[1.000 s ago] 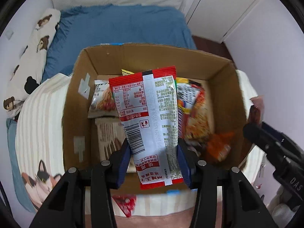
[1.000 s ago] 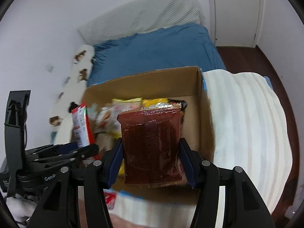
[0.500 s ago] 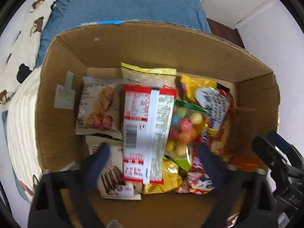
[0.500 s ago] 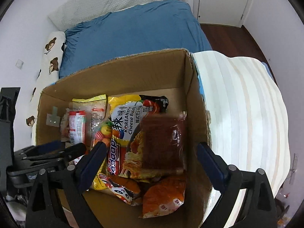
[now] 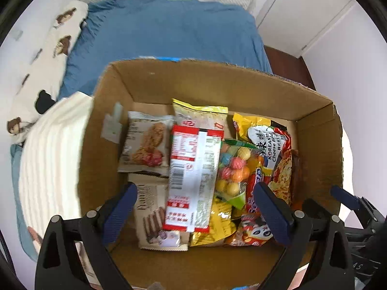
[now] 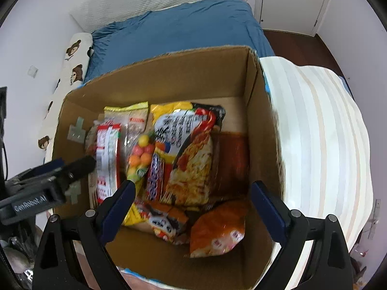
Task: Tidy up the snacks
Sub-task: 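Lower both packs into the box and open both tools, then move both tools back toward the remaining snacks on the floor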
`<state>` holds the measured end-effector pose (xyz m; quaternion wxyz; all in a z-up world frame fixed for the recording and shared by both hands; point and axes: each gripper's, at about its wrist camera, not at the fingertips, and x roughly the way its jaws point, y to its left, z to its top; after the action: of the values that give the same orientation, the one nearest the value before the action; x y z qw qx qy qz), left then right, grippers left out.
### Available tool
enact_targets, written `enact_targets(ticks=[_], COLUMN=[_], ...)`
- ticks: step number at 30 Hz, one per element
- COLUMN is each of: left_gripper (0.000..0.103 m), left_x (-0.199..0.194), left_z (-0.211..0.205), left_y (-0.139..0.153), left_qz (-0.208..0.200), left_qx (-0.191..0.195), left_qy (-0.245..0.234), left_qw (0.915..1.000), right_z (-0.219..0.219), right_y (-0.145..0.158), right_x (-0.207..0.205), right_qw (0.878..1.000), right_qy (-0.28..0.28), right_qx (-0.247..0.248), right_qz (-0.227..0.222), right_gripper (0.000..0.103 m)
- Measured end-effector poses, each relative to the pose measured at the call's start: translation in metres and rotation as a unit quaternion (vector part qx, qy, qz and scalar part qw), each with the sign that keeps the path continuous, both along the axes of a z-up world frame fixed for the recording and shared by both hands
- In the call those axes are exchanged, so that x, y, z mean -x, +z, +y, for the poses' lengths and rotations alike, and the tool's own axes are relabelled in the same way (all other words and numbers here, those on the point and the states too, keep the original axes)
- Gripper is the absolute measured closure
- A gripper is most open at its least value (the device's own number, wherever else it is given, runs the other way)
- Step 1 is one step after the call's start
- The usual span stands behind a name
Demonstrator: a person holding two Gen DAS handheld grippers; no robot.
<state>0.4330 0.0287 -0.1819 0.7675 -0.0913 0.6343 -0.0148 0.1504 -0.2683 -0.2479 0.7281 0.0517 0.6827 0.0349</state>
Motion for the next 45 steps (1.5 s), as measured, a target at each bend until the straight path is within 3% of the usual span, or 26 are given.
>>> enact_targets(ticks=[10,17,23,30,34,38,45], left_gripper=[0.005,0.005,0.005,0.005,0.005,0.005,0.005], left_x=[0.064,0.117,0.155,0.197,0.223,0.253,0.291], left_z=[0.010,0.008,0.012,0.010,0.007,-0.002,-0.012], left_y=[0.039,0.081,0.110,0.122,0.113,0.086,0.014], left_qz=[-0.067,-0.141,-0.181,-0.198,-0.186,-0.153,-0.066], left_qx=[-0.019,-0.054,-0.068,-0.073,-0.068,-0.074,-0.070], left_qy=[0.022,0.032,0.033,0.031,0.028,0.013,-0.005], left_qw=[0.9973,0.9880,0.9806,0.9770,0.9798,0.9853,0.9953], right_z=[0.016,0.029,0.034,0.031,0.025,0.011,-0.036], right_y=[0.030,0.071,0.103,0.134,0.139,0.123,0.038], right_x=[0.052,0.088,0.122,0.159,0.183,0.220,0.289], right_qw=[0.999,0.994,0.990,0.986,0.987,0.990,0.996], right_qy=[0.018,0.031,0.032,0.022,0.013,-0.002,-0.067], right_qx=[0.001,0.008,0.006,-0.008,-0.026,-0.055,-0.064], right_qz=[-0.044,-0.100,-0.137,-0.163,-0.159,-0.127,-0.001], right_gripper=[0.005,0.005,0.005,0.005,0.005,0.005,0.005])
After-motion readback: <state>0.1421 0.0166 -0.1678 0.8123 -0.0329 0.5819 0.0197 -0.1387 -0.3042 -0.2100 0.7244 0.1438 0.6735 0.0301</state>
